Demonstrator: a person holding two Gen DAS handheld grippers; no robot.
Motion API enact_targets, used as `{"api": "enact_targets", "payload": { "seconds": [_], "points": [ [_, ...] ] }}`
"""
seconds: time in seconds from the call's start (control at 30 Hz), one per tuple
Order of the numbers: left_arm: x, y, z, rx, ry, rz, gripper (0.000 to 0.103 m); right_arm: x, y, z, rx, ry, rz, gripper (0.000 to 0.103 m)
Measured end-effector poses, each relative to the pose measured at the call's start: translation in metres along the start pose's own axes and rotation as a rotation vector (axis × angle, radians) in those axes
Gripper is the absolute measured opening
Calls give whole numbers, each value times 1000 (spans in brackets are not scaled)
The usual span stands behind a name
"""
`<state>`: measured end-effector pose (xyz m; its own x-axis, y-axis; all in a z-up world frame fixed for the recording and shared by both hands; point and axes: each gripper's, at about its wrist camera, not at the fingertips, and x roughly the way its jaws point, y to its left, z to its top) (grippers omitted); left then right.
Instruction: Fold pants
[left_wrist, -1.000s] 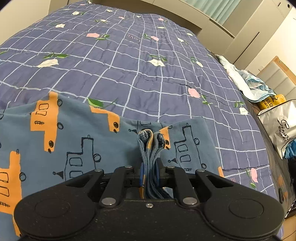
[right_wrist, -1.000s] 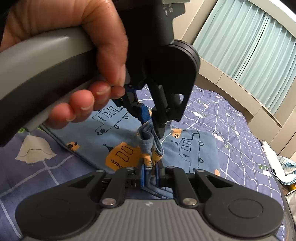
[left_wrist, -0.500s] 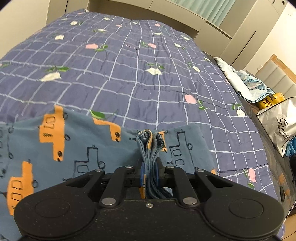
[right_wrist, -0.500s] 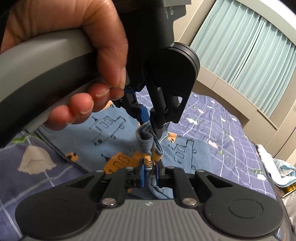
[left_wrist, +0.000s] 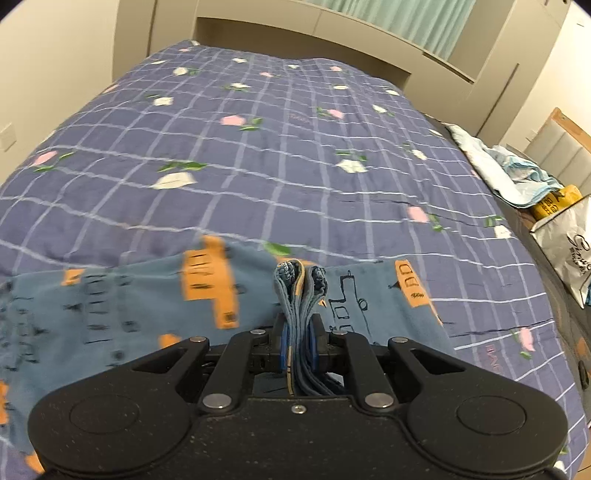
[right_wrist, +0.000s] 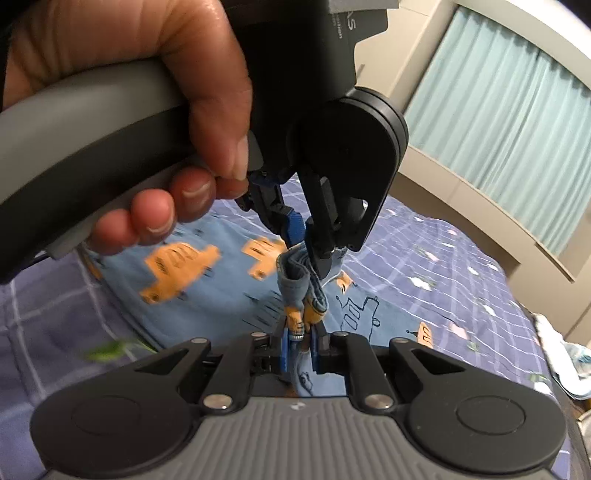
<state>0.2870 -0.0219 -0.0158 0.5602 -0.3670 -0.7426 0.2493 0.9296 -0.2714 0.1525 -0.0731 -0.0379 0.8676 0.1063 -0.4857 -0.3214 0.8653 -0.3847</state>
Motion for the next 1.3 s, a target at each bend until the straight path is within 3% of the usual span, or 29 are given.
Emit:
{"api": "enact_targets", "payload": {
  "seconds": [0.27, 0.5, 0.53, 0.57, 0.63, 0.7, 0.77, 0.9, 0.97, 1.07, 1.2, 1.3],
  "points": [
    [16, 55, -19, -75, 31, -9, 13, 24, 33, 8, -43, 47, 79, 13],
    [28, 67, -28, -84, 44, -26, 19, 39, 30, 2, -62, 97, 108, 16],
    [29, 67, -28, -87, 45, -25, 24, 41, 31, 2, -62, 96, 109, 16],
    [29, 67, -28, -89, 47, -25, 32, 39, 30, 1, -60, 93, 110, 19],
    [27, 65, -27, -93, 48, -24, 47, 35, 29, 0, -53, 85, 106, 36],
    [24, 63, -26, -89, 46, -11, 63, 33, 30, -2, -46, 74, 97, 61],
    [21, 59, -25, -77, 32, 26, 81, 28, 20, -6, -27, 67, 99, 72],
    [15, 52, -25, -60, -24, 93, 92, 12, -10, -22, 48, 29, 126, 98],
    [15, 52, -26, -56, -64, 138, 101, 5, -29, -29, 101, 12, 117, 99],
    [24, 50, -26, -52, -93, 219, 101, -3, -57, -39, 159, 1, 19, 103],
    [35, 53, -26, -65, -100, 285, 101, 21, -104, -40, 180, 43, -109, 103],
    [39, 58, -27, -97, -104, 287, 102, 58, -136, -38, 239, 63, -105, 103]
  ]
}}
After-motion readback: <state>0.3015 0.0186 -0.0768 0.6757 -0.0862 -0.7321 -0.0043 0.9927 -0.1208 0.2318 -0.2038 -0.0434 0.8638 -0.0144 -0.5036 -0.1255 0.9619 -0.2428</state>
